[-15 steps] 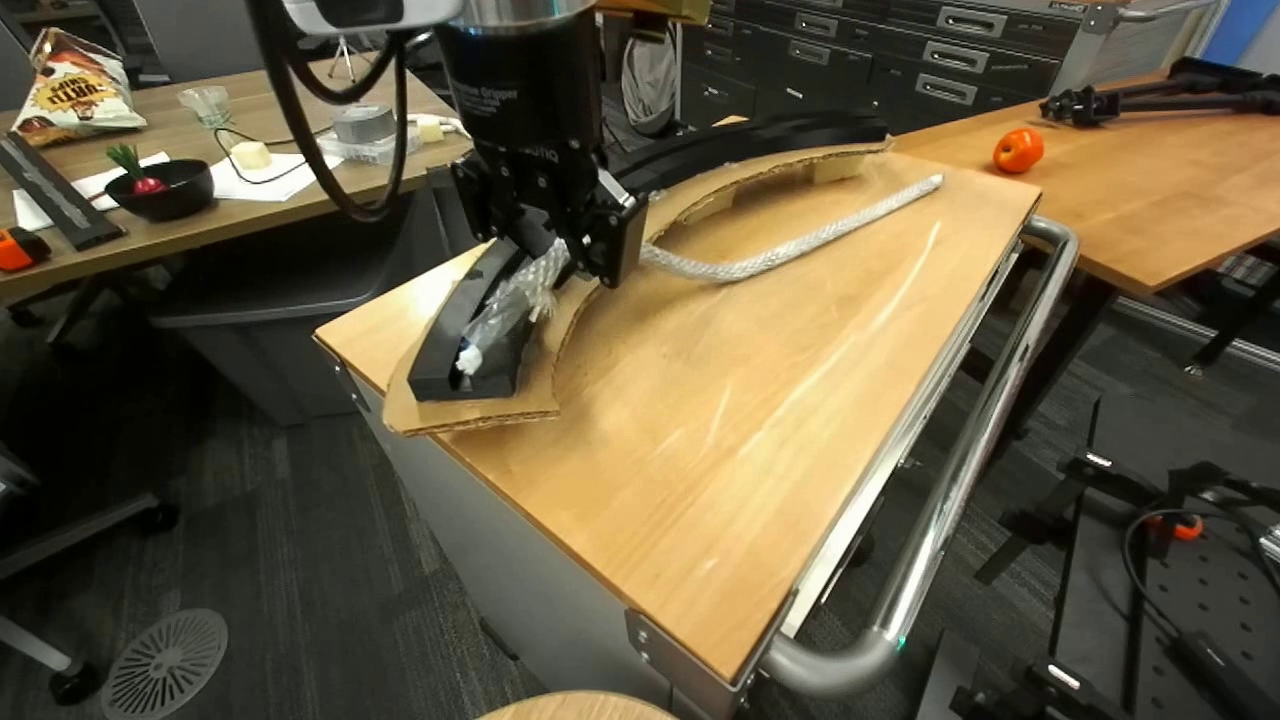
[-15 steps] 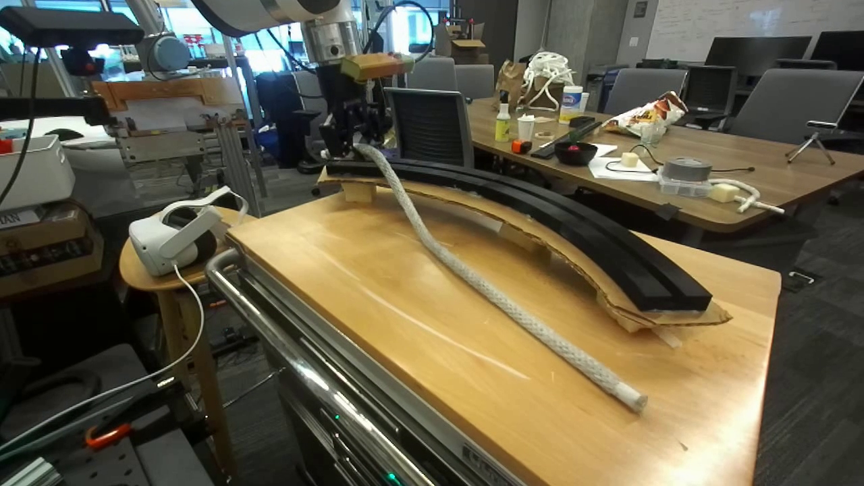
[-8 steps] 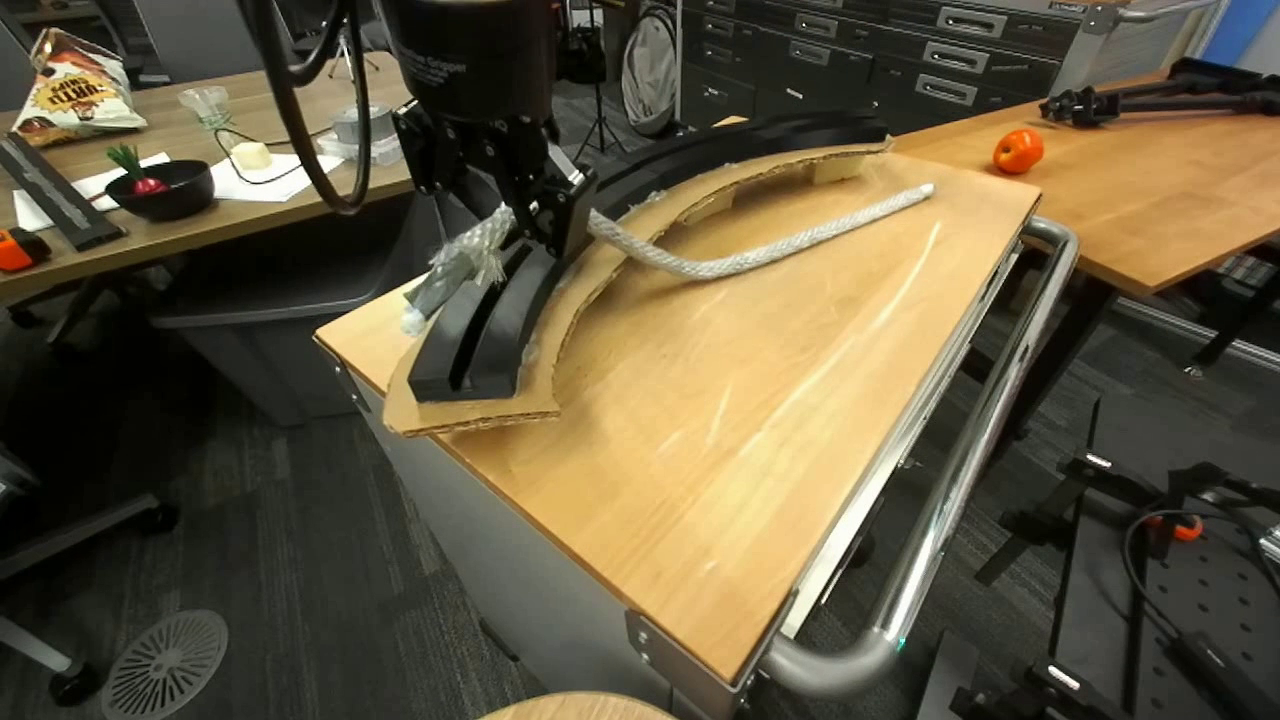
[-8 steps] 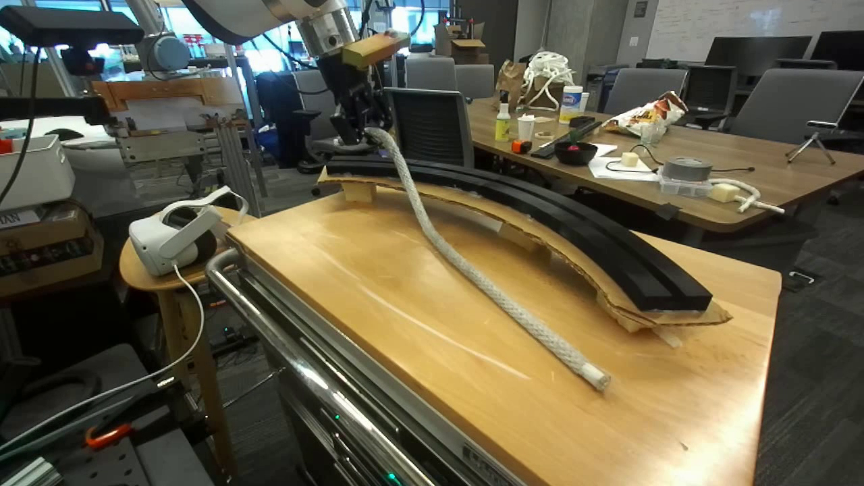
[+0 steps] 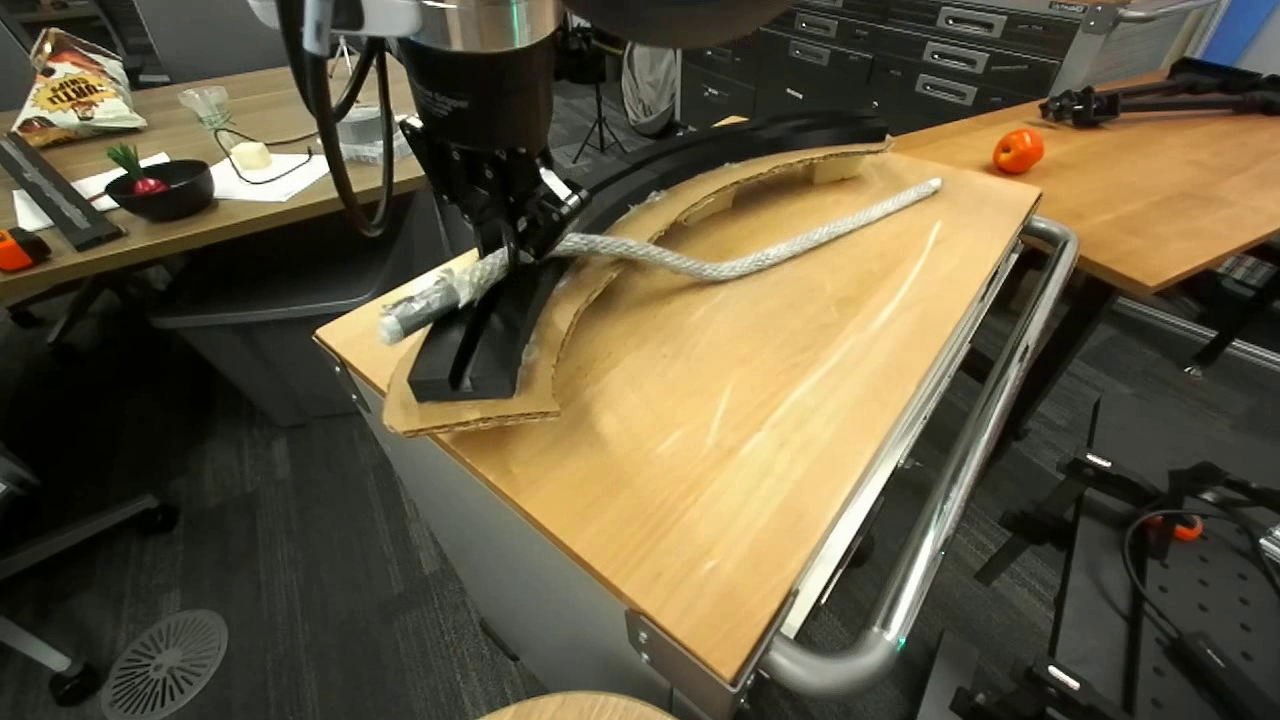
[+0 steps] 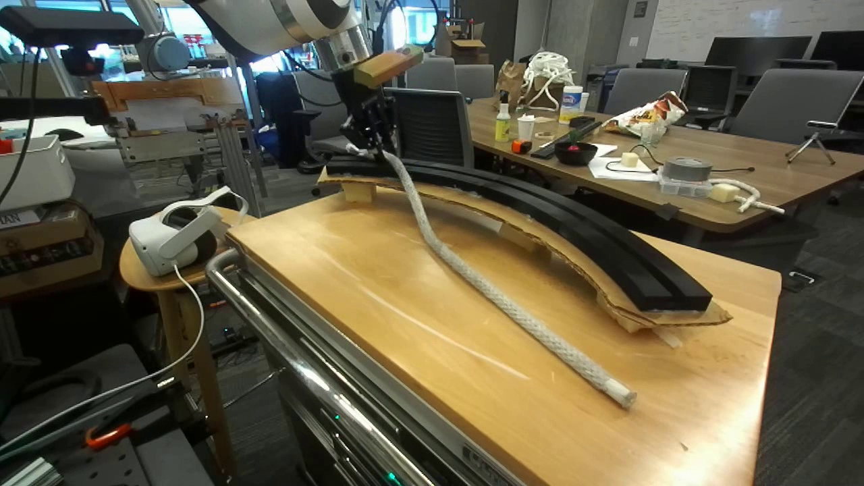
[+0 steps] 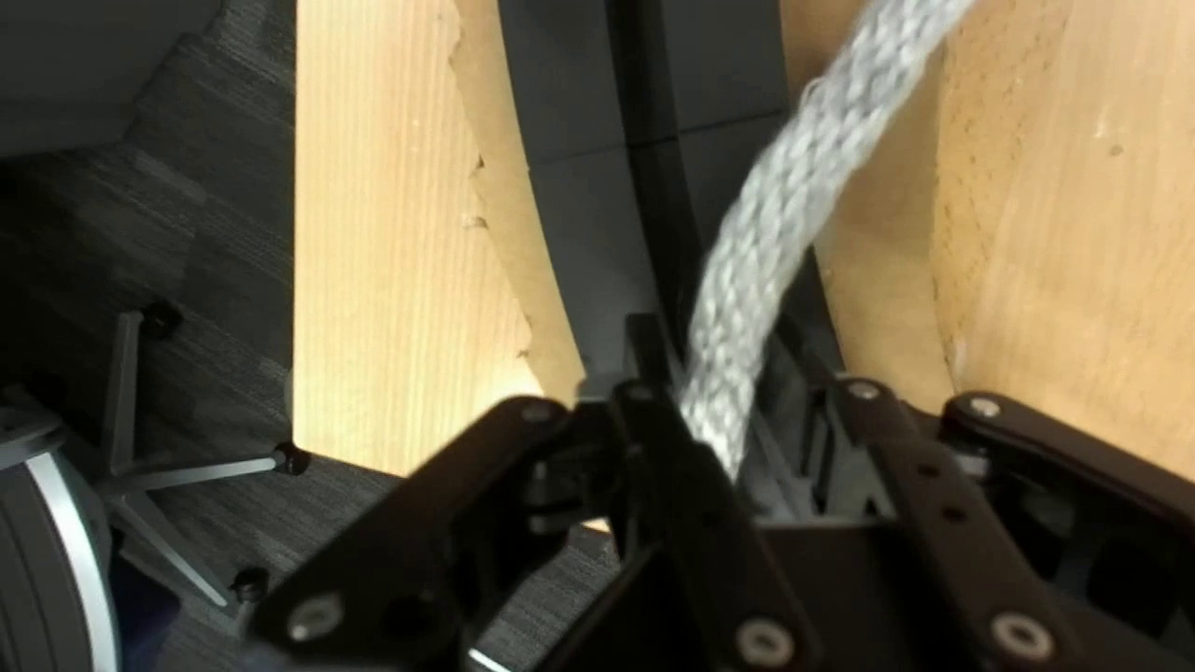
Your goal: Put the rope along the center of the black object
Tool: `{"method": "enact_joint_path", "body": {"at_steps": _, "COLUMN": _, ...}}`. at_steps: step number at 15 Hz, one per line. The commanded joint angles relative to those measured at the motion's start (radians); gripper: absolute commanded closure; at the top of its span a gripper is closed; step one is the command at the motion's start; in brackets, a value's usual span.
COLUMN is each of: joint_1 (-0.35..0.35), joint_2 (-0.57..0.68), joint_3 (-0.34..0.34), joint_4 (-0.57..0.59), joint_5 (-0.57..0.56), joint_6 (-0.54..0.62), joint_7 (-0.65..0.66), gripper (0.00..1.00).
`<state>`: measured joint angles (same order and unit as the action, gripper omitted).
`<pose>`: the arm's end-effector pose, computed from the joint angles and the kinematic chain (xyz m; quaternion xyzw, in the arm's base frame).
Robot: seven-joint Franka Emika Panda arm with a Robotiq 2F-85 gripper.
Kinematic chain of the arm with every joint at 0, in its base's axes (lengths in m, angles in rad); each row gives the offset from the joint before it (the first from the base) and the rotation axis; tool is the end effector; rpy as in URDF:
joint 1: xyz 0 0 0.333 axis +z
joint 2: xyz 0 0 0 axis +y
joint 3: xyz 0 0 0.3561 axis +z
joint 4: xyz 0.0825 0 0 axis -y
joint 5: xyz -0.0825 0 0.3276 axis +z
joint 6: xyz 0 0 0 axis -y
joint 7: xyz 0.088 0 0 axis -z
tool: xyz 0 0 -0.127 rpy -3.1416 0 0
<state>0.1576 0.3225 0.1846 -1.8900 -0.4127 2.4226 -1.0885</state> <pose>0.5859 0.1903 0.4125 0.6520 0.7402 0.0563 0.1540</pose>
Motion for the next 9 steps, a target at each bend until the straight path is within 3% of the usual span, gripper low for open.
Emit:
{"method": "enact_joint_path", "body": {"at_steps": 1, "joint_1": -0.027, "joint_2": 0.012, "joint_3": 0.007, "joint_4": 0.007, "joint_5": 0.075, "joint_6": 0.093, "joint_7": -0.001, "gripper": 0.35}}
{"method": "enact_joint_path", "body": {"at_steps": 5, "joint_1": -0.043, "joint_2": -0.036, "joint_3": 0.005, "joint_4": -0.049, "joint_5": 0.14, "joint_6": 0.095, "joint_7": 0.017, "gripper": 0.05}}
{"method": "enact_joint_path", "body": {"at_steps": 9, "joint_1": -0.033, "joint_2": -0.23, "joint_3": -0.009, "joint_4": -0.231, "joint_5": 0.147, "joint_6": 0.074, "joint_7": 0.194, "gripper": 0.0}}
